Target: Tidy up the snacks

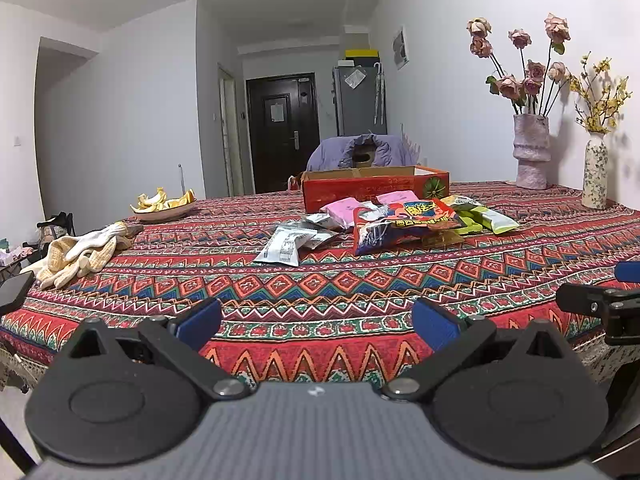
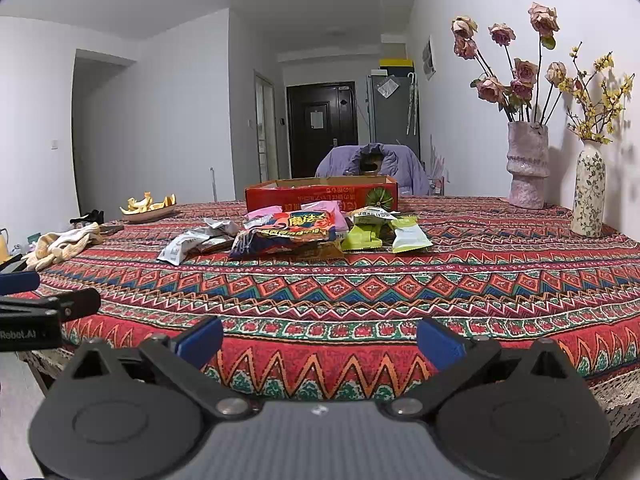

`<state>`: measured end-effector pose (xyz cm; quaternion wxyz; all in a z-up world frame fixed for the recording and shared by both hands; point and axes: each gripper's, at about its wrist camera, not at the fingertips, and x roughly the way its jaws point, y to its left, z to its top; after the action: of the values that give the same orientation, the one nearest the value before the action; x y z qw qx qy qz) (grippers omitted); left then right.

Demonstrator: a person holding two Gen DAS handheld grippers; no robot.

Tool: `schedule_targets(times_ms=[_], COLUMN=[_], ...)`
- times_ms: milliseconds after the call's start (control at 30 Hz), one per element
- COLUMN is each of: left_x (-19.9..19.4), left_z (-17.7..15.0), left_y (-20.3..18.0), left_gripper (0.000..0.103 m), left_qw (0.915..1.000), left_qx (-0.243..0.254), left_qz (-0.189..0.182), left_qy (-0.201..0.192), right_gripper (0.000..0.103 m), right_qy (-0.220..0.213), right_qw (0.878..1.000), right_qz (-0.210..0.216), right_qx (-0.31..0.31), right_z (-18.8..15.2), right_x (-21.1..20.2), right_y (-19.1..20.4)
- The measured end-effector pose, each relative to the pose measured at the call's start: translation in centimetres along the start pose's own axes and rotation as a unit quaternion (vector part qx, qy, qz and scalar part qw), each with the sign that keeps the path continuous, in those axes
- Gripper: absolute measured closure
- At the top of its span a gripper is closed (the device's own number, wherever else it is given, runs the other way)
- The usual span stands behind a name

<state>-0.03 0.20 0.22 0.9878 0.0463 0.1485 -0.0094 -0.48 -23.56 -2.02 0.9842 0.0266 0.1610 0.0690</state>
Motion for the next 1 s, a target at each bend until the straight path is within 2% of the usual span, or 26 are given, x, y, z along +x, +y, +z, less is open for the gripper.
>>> schedule_targets(times_ms=[1000], left_x=[0.11], left_z=[0.12], left_y=[0.45], left_gripper=[0.000], left_qw=[0.9999], left_qx=[-0.005], left_qz=[0.010], left_qy=[-0.003], right_gripper=[0.000], right_qy=[0.000], right_qw=[1.000], right_qz=[0.003], right_qx=[0.004], right_z=[0.31], right_x=[0.09], right_y=[-0.11])
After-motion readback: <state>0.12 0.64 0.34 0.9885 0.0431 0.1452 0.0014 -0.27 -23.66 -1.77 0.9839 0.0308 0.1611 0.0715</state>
